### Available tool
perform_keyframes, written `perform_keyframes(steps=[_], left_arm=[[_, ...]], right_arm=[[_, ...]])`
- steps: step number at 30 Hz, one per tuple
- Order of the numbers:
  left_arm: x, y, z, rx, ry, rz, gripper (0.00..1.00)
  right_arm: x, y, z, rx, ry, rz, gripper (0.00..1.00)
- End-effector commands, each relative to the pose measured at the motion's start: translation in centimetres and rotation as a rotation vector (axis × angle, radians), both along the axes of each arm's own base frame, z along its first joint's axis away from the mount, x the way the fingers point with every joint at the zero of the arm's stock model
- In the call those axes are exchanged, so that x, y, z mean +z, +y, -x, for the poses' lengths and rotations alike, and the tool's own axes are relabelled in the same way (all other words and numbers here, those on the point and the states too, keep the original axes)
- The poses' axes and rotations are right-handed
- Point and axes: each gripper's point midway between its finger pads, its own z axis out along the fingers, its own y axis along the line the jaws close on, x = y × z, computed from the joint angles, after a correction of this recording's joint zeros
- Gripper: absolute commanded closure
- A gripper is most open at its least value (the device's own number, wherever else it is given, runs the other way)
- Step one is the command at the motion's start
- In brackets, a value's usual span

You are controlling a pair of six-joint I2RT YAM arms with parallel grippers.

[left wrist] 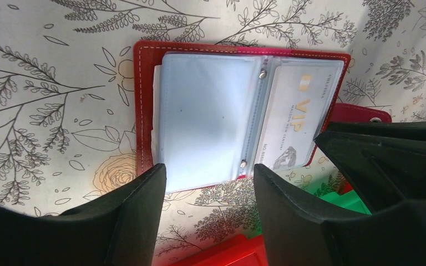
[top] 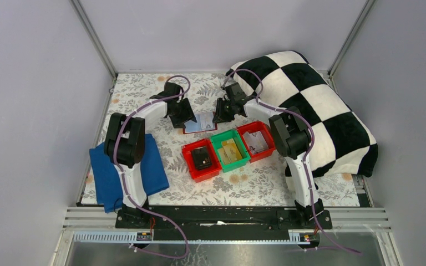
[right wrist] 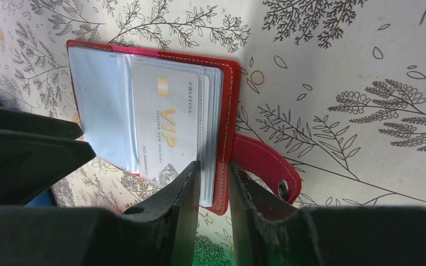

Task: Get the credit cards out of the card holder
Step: Open the card holder at the center of the board.

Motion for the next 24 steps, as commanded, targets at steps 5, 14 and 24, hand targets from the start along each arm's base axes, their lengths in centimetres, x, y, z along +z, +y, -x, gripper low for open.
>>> perform_keyframes(steps=[5, 14, 24], left_arm=[[0.0, -0.7, -0.7, -0.007, -0.023, 0.014, 0.35], [-0.1, 0.4, -0.3, 0.024, -0.043, -0.046, 0.33], [-1.0, -0.5, -0.3, 0.002, -0.019, -0.019, 0.37]], right_arm=[[-0.6, -1.0, 1.6, 0.002, 0.035, 0.047, 0.68], [-0.9, -1.1, 1.7, 0.004, 0.037, 0.048, 0.68], [-0.8, -1.1, 1.7, 0.002, 0.037, 0.048, 0.68]])
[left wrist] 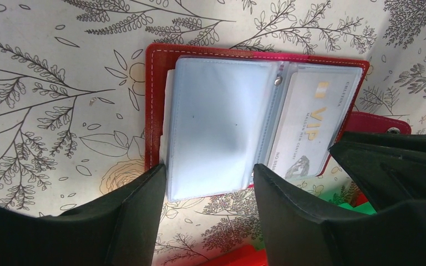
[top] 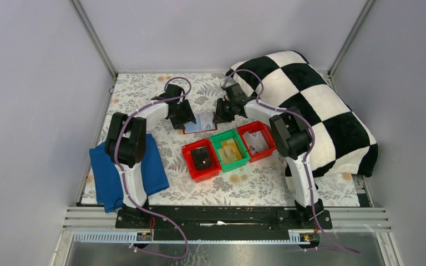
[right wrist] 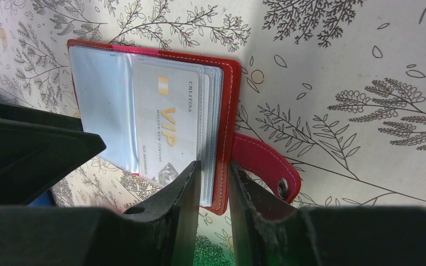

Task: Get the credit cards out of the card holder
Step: Open the card holder at the center of the board.

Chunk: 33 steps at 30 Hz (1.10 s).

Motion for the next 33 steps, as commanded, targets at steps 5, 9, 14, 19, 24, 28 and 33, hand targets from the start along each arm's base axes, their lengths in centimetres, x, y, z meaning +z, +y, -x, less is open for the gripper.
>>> perform_keyframes(steps=[5, 9, 14, 19, 24, 28, 33], left_arm=[[0.2, -1.2, -0.4, -0.021, -0.024, 0.032, 0.41], [0.5, -1.6, -0.6, -0.020, -0.029, 0.054, 0.48], [1.1, -2.0, -0.8, -0.024, -0.043, 0.075, 0.60], [2.4, -2.3, -1.2, -0.032, -0.074, 0.090, 0.69], [3.7, -2.2, -1.5, -0.044, -0.110, 0.084, 0.81], [4.5, -1.8, -1.5, -0.056, -0.124, 0.064, 1.00], [5.4, -1.0, -1.3, -0.060, -0.151, 0.017, 0.94]], right_arm=[[-0.9, -1.2, 1.8, 0.002, 0.052, 0.057, 0.68], [-1.0, -1.2, 1.8, 0.002, 0.053, 0.058, 0.68], [-1.0, -1.2, 1.8, 0.001, 0.053, 0.058, 0.68], [-1.1, -1.3, 1.8, 0.000, 0.053, 0.064, 0.68], [-0.9, -1.4, 1.7, 0.003, 0.048, 0.071, 0.68], [-0.1, -1.6, 1.8, 0.005, 0.039, 0.078, 0.69], [2.4, -2.1, 1.5, 0.010, -0.027, 0.090, 0.68]])
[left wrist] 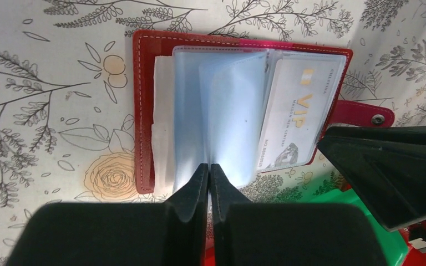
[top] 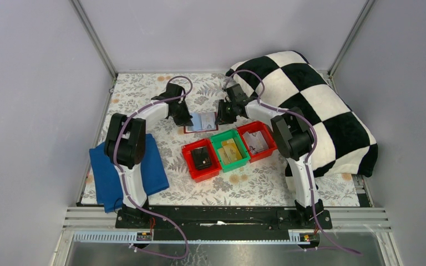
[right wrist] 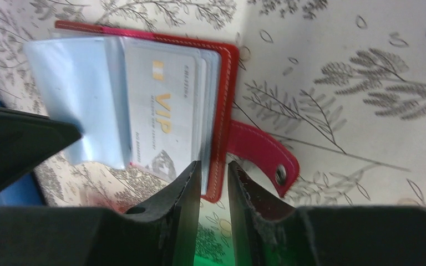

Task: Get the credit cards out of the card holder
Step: Open the card holder at the center of the board.

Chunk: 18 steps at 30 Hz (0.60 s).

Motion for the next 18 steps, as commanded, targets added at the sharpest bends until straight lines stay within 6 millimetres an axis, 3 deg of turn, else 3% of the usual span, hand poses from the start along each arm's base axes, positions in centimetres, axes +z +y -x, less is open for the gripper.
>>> perform_keyframes(steps=[1, 5, 9, 13, 16, 18], left_arm=[[4.9, 0.5, -1.7, -0.005, -0.147, -0.032, 0.88], [6.2, 2.2, -2.0, 0.042, -0.173, -0.113, 0.61], [8.2, 2.5, -2.3, 0.046, -0.247, -0.120, 0.59], [11.2, 0.7, -2.5, 0.007, -0.389, -0.002, 0.56], [10.6, -1.3, -2.3, -0.053, -0.373, 0.079, 0.44], [9.3, -2.4, -2.1, -0.093, -0.322, 0.113, 0.44]], right_arm=[[3.0, -1.6, 0.9, 0.011, -0.048, 0.069, 0.68], [5.4, -1.7, 0.4, 0.017, -0.099, 0.066, 0.65], [7.1, -1.3, 0.1, 0.016, -0.125, 0.036, 0.60], [7.5, -0.2, 0.0, 0.014, -0.111, -0.021, 0.61], [7.3, 0.6, -0.2, 0.015, -0.094, -0.057, 0.61], [6.8, 1.1, -0.4, 0.016, -0.076, -0.074, 0.61]])
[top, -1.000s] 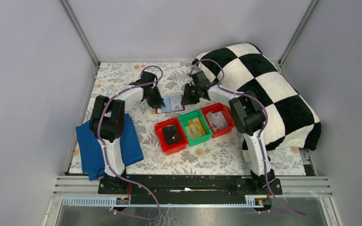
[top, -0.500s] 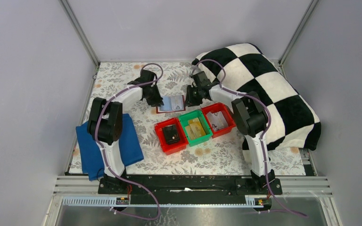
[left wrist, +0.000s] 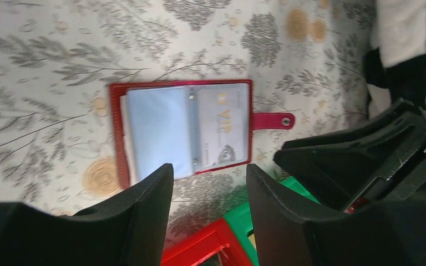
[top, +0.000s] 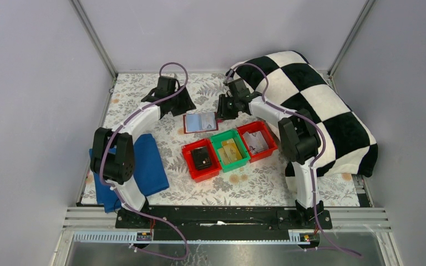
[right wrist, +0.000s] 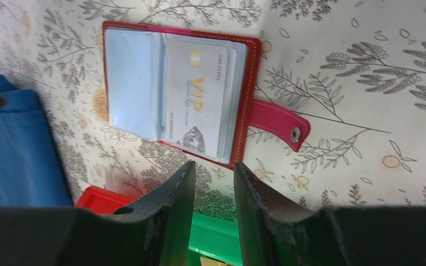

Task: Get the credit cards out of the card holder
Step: Open the card holder at the center of the board.

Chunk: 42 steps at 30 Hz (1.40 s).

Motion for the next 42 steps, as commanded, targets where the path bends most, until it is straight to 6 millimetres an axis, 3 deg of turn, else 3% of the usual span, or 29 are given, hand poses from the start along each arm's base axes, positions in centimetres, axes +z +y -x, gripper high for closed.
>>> perform_keyframes(steps=[1, 12, 24, 42], left_arm=[[0.1, -3.7, -0.7, -0.144, -0.027, 0.107, 0.46], [-3.7, -6.0, -1.0, -0.173, 0.068, 0.205, 0.48], [-7.2, -5.0, -0.8, -0.145, 0.144, 0.230, 0.48], [-9.7, -3.2, 0.1, -0.124, 0.216, 0.117, 0.64]], right_arm=[[2.5, 2.4, -1.2, 0.021, -0.028, -0.104, 0.62], [0.4, 3.7, -2.3, -0.006, 0.019, -0.138, 0.62], [-1.5, 3.9, -2.2, -0.002, 0.056, -0.133, 0.63], [-3.2, 4.0, -1.5, -0.021, 0.111, -0.177, 0.65]])
